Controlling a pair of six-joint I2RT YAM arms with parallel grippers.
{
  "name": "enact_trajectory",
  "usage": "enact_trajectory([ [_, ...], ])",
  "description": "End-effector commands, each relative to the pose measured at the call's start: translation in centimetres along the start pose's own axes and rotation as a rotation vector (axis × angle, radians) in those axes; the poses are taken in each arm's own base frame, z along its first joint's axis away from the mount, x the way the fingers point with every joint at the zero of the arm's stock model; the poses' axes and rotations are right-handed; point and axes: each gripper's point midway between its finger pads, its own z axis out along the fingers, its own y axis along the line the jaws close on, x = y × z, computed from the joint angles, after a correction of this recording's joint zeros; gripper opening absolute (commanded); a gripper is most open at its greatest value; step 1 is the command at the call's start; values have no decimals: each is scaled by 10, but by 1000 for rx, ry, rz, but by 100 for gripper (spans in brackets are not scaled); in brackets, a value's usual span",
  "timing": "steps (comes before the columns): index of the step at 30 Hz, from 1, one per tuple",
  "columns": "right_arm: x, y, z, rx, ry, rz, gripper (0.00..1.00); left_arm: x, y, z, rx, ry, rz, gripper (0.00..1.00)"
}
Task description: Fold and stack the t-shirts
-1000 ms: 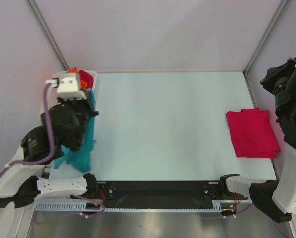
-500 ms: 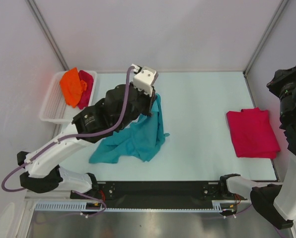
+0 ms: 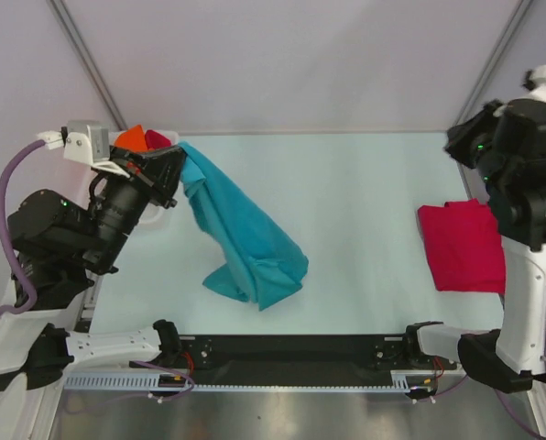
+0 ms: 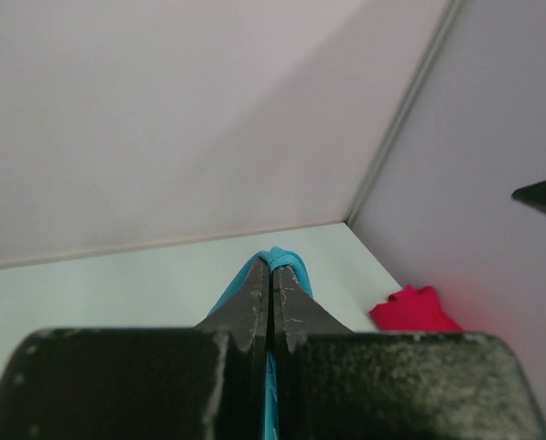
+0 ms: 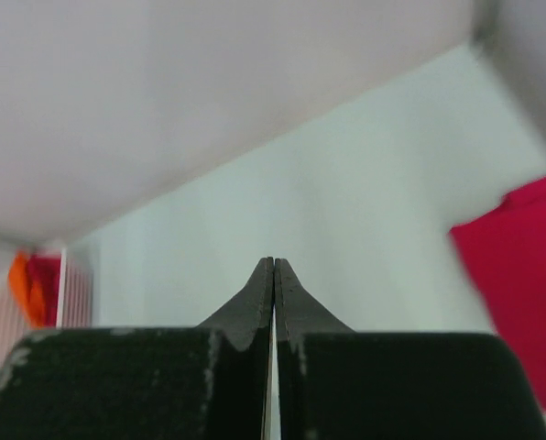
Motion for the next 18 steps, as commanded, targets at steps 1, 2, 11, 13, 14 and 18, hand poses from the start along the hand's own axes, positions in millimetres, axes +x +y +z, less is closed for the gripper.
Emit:
enact_trajectory([
  [1, 123, 64, 14, -352, 441, 69, 2, 28, 23, 4, -146, 70, 62, 0],
  [2, 132, 73, 15, -390, 441, 85, 7, 29, 27, 3, -163, 71, 68, 0],
  [11, 271, 129, -64, -657, 739, 100, 6, 54, 30, 6, -187, 136, 118, 0],
  [13, 290, 131, -75, -669, 763, 117, 9, 60, 32, 4, -189, 152, 124, 0],
  [14, 299, 135, -89, -704, 787, 106, 12, 62, 33, 4, -191, 159, 127, 0],
  [18, 310, 138, -120, -760, 849, 138, 17, 75, 40, 2, -213, 198, 150, 0],
])
